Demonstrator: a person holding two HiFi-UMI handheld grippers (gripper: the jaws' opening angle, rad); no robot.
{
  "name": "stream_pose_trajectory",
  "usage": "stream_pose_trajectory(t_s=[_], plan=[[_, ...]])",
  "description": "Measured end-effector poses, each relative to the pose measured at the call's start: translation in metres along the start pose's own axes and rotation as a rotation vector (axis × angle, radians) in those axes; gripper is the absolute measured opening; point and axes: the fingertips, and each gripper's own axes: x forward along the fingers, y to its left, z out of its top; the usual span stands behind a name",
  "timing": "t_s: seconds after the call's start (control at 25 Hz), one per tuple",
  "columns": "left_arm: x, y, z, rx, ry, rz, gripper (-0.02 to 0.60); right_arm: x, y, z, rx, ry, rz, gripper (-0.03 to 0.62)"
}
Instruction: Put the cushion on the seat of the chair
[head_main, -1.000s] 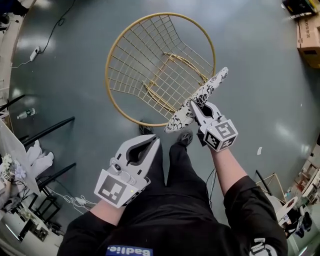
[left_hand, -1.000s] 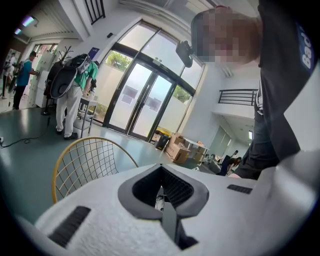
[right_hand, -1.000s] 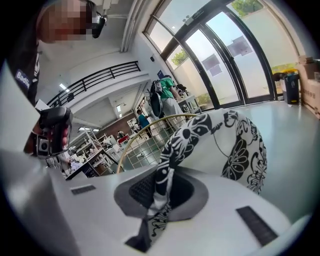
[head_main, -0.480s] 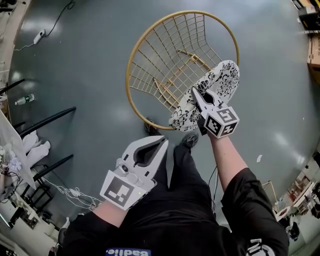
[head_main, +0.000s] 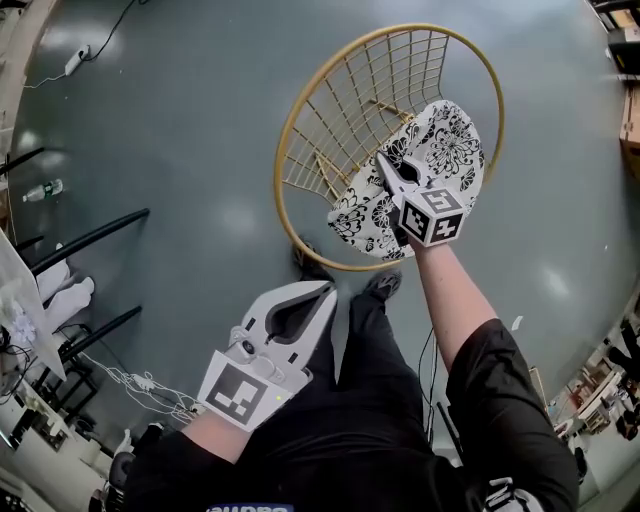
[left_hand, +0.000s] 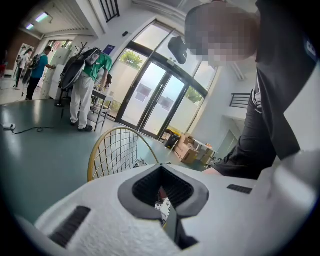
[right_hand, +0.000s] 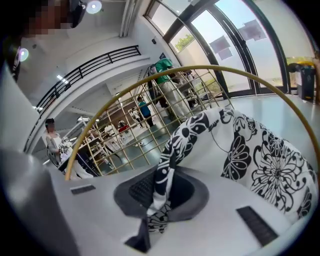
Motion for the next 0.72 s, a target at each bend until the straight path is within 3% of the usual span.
stream_pose_trajectory(t_s=[0.36, 0.64, 0.72], plan=[[-0.017, 0.021, -0.012, -0.013, 0.009, 0.007, 0.014, 0.058, -0.012, -0.025, 0.024, 0.086, -0.014, 0.043], [-0.03, 0.022, -0.014, -0.024, 0.005, 0.019, 0.014, 0.072, 0.001, -0.026, 0.082, 0.104, 0.032, 0.249], [-0.033, 0.018, -0.012, -0.019, -0.001, 0.015, 0.014, 0.069, 0.007, -0.021, 0.102, 0.093, 0.053, 0.282]])
